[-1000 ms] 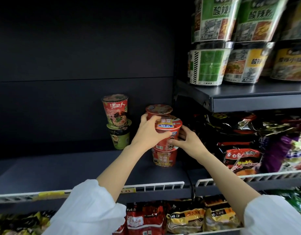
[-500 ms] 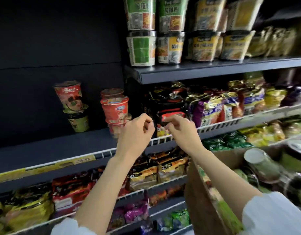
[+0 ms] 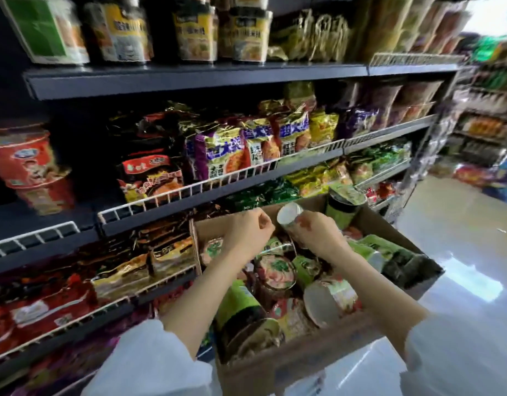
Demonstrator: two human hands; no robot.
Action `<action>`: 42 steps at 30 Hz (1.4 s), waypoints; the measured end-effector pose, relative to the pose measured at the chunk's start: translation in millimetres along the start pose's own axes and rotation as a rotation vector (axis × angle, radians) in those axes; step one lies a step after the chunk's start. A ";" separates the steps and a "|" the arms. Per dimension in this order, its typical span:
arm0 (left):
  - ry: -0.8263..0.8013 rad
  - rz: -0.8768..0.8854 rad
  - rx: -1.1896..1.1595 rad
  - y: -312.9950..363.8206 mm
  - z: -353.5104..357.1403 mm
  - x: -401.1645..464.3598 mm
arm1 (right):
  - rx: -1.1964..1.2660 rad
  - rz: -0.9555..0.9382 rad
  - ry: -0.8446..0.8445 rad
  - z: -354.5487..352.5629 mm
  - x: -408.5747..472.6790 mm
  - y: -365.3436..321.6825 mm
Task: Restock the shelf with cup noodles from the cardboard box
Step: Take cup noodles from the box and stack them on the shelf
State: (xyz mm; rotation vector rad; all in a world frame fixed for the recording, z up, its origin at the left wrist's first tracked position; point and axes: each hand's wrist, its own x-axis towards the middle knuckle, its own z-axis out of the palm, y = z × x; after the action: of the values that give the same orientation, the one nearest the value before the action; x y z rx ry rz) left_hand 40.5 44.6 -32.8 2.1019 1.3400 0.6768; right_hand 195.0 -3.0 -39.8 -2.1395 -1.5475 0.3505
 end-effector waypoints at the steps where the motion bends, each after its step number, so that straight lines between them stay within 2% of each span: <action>1: -0.036 -0.010 0.021 8.9 14.8 9.7 | -0.036 0.024 -0.014 -4.3 7.8 18.1; 4: -0.157 -0.071 0.096 29.7 56.2 38.3 | -0.188 0.078 -0.101 -13.4 29.0 65.5; 7: -0.212 -0.135 0.165 40.8 91.6 63.6 | -0.298 0.148 -0.317 -13.3 48.4 103.7; 9: -0.221 -0.156 0.203 43.7 108.1 78.6 | -0.332 0.136 -0.440 -9.1 60.5 122.6; 11: -0.217 -0.181 0.223 44.0 117.4 90.7 | -0.324 0.081 -0.483 -8.1 71.1 132.5; 15: -0.183 -0.205 0.280 33.7 130.0 100.9 | -0.155 0.039 -0.454 -14.7 88.1 138.8; 17: -0.155 -0.139 0.373 27.1 133.2 105.0 | -0.041 0.048 -0.398 -19.6 98.3 140.6; 19: -0.159 -0.024 0.504 22.3 135.7 112.7 | 0.062 0.053 -0.340 -25.3 108.8 141.4; 22: -0.252 0.132 0.751 17.1 142.6 126.1 | 0.178 0.006 -0.269 -31.2 119.9 142.4; 25: -0.317 0.208 1.037 23.1 149.7 137.0 | 0.279 -0.044 -0.210 -35.6 126.0 142.6; 28: -0.281 0.278 1.071 27.3 160.6 143.7 | 0.319 -0.056 -0.167 -38.3 131.1 140.0; 30: -0.249 0.186 1.085 31.9 159.0 143.0 | 0.336 -0.070 -0.139 -38.8 130.9 137.6; 33: -0.188 0.062 0.946 31.8 149.1 138.8 | 0.387 -0.089 -0.090 -41.1 127.6 136.3; 36: -0.178 -0.212 0.770 23.1 136.3 125.1 | 0.454 -0.118 -0.067 -43.9 120.0 131.8; 39: -0.136 -0.512 0.439 21.7 109.2 105.8 | 0.515 -0.149 -0.042 -44.9 111.9 118.9; 42: 0.051 -0.690 -0.045 12.6 78.3 84.5 | 0.567 -0.196 -0.042 -43.7 102.1 94.8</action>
State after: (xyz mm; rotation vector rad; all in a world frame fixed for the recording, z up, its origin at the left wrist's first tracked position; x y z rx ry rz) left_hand 132.7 103.7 -70.6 1.4368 1.9043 0.4519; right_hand 326.9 59.5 -44.2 -1.5421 -1.4468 0.6771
